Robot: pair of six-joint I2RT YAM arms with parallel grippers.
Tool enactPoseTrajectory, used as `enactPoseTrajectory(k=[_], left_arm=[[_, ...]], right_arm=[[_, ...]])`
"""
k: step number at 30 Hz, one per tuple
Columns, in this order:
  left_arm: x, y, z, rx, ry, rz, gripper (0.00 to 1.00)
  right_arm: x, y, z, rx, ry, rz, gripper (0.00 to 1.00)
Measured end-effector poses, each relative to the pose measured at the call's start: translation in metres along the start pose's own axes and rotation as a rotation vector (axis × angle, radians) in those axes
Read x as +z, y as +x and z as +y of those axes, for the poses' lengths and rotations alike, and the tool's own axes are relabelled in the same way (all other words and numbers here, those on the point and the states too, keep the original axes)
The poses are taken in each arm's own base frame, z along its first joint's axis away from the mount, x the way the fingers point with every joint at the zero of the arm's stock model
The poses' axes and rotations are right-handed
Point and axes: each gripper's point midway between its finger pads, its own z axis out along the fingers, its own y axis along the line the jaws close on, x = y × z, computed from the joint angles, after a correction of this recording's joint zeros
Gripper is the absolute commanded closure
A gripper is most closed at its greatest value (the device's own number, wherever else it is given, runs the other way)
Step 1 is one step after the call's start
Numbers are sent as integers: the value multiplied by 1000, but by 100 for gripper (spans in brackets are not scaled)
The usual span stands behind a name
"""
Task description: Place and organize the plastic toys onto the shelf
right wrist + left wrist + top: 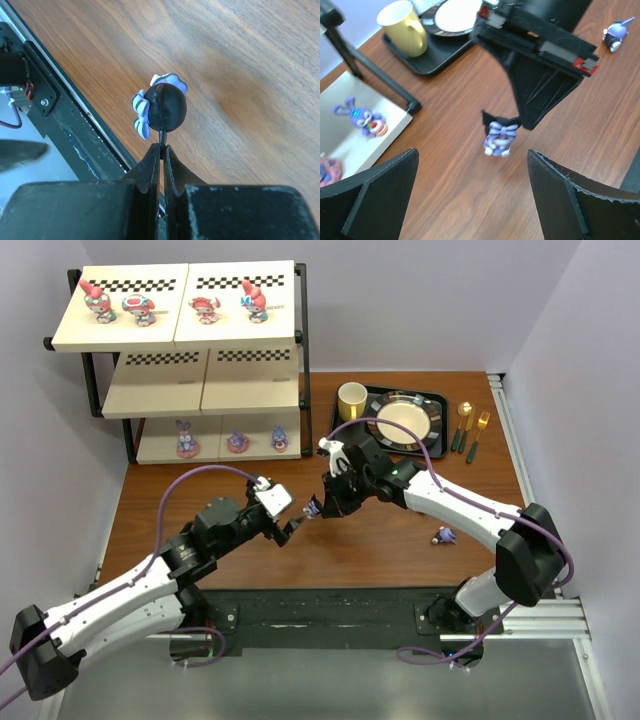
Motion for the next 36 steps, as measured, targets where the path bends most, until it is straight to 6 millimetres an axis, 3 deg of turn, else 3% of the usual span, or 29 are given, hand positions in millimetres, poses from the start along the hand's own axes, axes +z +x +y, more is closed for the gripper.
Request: enactPoseTrajectory(k=[9,14,28,36], left_arm=[[18,11,-15,51,47,-6,21],[24,6,-17,81,58,-29,30],[33,-3,-24,203,69,-85,36],[41,3,-26,235,68,-69,49]], right_arm=[[-5,-8,6,10,-12,-36,100],[-13,-18,10,-4,-17,-85,100],[-13,-25,10,-11,-16,-113,100],[-14,-23,9,-6,-15,-119,100]])
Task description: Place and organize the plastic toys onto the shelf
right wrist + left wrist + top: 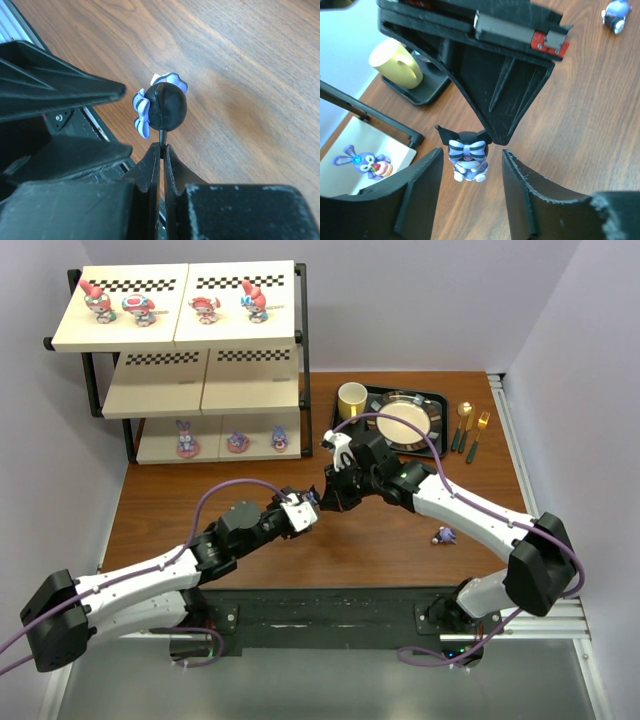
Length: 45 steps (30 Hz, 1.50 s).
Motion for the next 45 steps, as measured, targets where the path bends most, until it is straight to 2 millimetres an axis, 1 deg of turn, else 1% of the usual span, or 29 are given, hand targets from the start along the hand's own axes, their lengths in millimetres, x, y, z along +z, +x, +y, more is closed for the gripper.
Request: enactPoseTrajectory(k=[3,5,7,10,18,23,30,33,35,37,41,45], left_arm=[[3,6,-3,3,10,21,49],[3,8,-4,3,12,26,50],[4,9,-4,4,9,30,54],[5,9,-2,4,2,31,55],[6,14,2,0,-27,51,49],[8,19,4,-6,-46,68,49],[9,12,6,-29,-60,45,49],[11,7,7,-37,-59,31,53],[13,3,7,-41,-55,21,57],[14,2,6,-46,-50,20,60],[14,3,4,-45,-42,23,56],[14,4,4,-45,-42,26,57]], right_arm=[[-1,1,-1,0,5,-4,100],[-1,0,-1,0,7,-7,100],[-2,0,-2,1,12,-9,100],[-1,1,-2,5,14,-7,100],[-1,0,-2,6,13,-10,100],[-1,0,-1,3,10,-12,100],[-1,1,1,0,7,-11,100],[0,1,2,-2,5,-9,100],[0,1,2,-3,5,-9,100],[0,1,3,-4,3,-10,100],[0,1,2,-4,4,-11,100],[0,1,2,-4,5,-11,100]])
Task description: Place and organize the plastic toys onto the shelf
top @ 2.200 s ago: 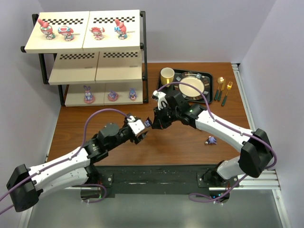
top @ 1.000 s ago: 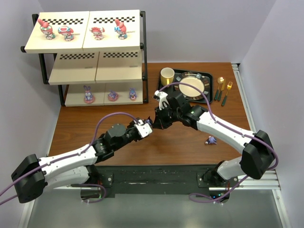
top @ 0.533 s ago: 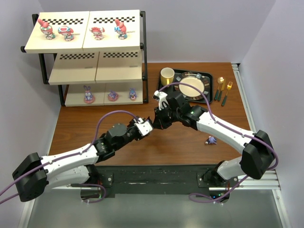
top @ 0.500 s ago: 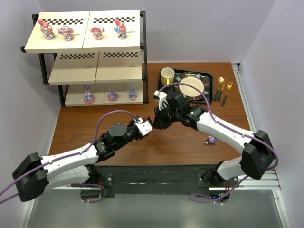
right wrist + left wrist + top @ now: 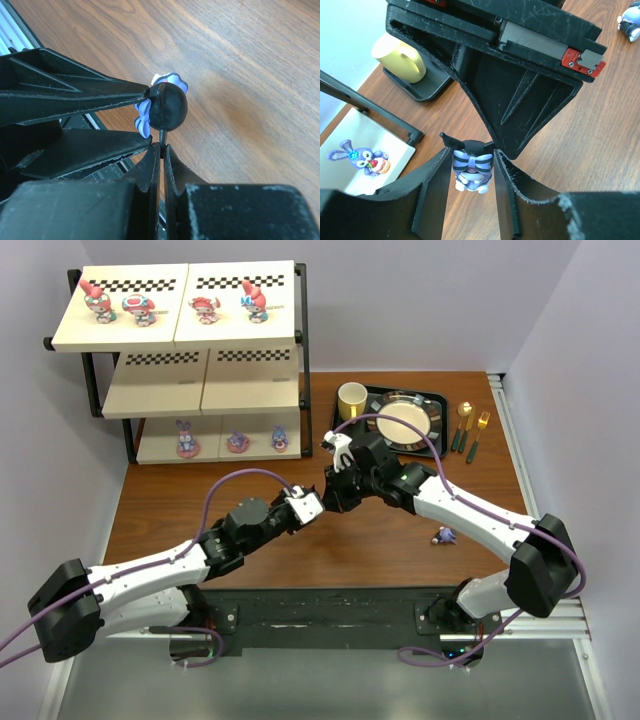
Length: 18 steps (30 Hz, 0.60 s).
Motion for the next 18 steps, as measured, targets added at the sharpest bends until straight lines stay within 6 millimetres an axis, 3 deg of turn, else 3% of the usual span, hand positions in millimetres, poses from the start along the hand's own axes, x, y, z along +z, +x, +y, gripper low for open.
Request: enactPoseTrajectory(k=[6,11,17,18], left_arm=[[0,2,0,0,-2,8,60],[-1,3,0,-6,-3,12,71],[-2,3,0,-12,-6,15,93],[-2,3,1,-15,-7,16,98]], right_arm=[[0,0,0,-1,1,-1,100],[0,0,0,-1,2,-1,100],[0,-1,-1,-1,4,-3,100],[0,0,-1,-1,4,-3,94]])
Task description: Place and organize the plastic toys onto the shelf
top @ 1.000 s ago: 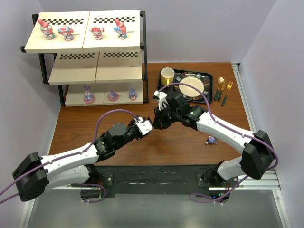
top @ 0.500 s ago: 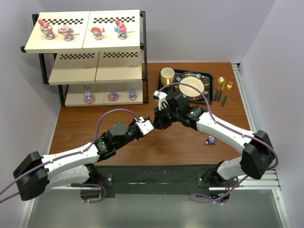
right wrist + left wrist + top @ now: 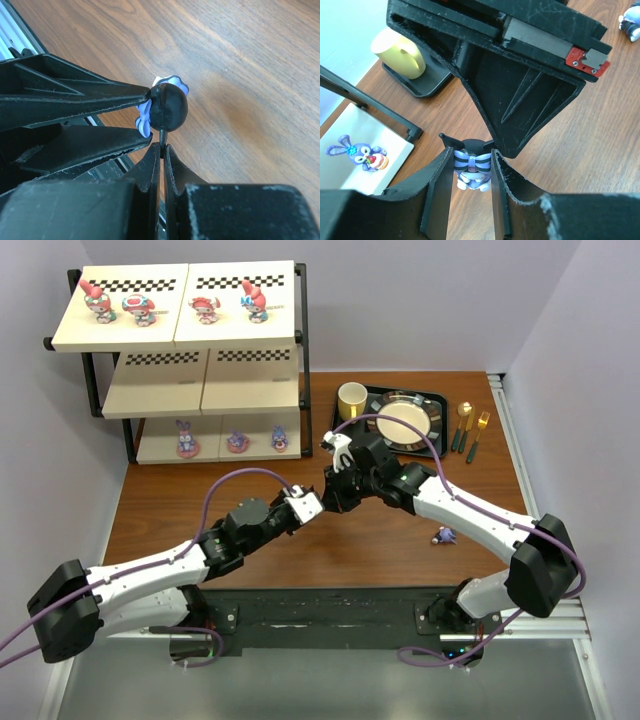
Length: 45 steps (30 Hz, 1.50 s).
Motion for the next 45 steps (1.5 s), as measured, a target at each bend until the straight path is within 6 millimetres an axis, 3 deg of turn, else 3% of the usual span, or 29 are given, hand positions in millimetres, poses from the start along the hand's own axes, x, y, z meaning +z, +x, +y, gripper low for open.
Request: enactPoseTrajectory(k=[2,3,7,14,21,27,32,39,42,45], left_arm=[[0,0,1,-7,-6,1,100],[0,0,1,-11,-8,1,100],[-2,2,7,-28,-43,16,100],[-10,-1,34,-87,-164,12,100],[-31,-10,111,-202,-416,-5,100],[-72,-22,187,-279,-663,-70,100],[-112,-23,241,-326,-835,-97,100],[-151,-40,293,-377,-970,-161,100],[-172,-35,317,-423,-1042,-183,100],[-179,-28,331,-456,-1074,-185,100]], right_arm=[[0,0,0,-2,-2,-7,77],[0,0,0,0,-3,-11,63],[-4,0,1,-1,-8,-43,43],[-25,-10,3,-27,-5,-179,22],[-38,-1,-11,-47,36,-325,2],[-29,17,-33,-51,97,-350,1],[-25,19,-40,-62,118,-382,1],[-19,20,-45,-89,113,-415,2],[-17,24,-47,-101,114,-418,2],[-16,26,-48,-106,110,-423,2]])
